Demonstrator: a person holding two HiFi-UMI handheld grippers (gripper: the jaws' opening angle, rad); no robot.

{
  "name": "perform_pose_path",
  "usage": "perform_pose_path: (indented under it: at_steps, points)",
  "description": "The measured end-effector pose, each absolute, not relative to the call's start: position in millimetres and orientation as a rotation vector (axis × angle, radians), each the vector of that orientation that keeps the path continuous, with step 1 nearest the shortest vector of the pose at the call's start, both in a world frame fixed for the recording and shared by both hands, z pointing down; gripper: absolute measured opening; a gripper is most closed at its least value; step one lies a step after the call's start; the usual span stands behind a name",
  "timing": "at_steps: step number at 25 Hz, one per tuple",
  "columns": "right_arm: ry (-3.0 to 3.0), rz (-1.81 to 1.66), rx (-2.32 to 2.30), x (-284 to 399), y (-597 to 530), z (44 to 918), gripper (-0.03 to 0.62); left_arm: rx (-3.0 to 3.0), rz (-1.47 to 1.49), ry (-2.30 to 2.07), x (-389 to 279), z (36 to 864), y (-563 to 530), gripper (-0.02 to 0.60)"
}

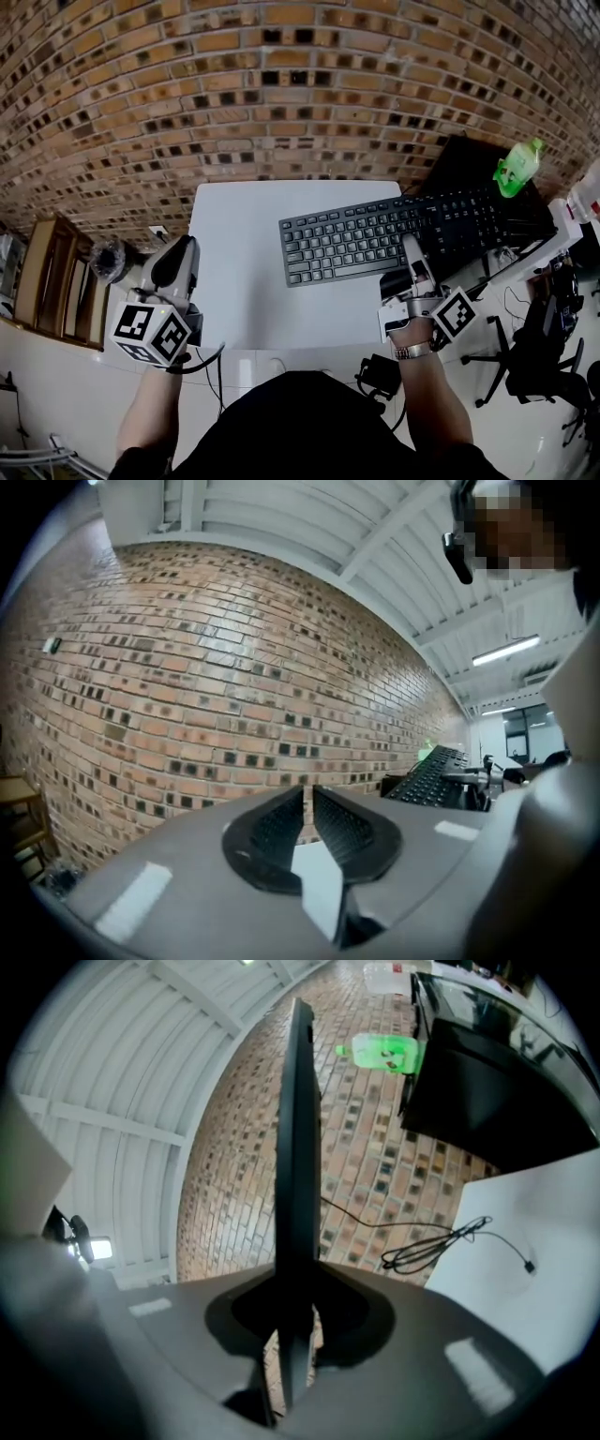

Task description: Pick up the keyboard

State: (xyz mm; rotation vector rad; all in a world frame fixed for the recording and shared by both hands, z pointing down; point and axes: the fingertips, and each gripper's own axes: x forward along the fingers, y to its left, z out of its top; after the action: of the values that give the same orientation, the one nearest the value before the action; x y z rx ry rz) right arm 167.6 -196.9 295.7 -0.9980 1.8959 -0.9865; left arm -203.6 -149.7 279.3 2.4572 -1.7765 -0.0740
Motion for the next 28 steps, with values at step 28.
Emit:
perform_pose_path:
  at_steps: [28]
  points:
    - [1.915, -0.895, -0.935, 143, -182, 262, 0.066, 2.519, -0.062, -1.885, -210, 269, -145, 0.005]
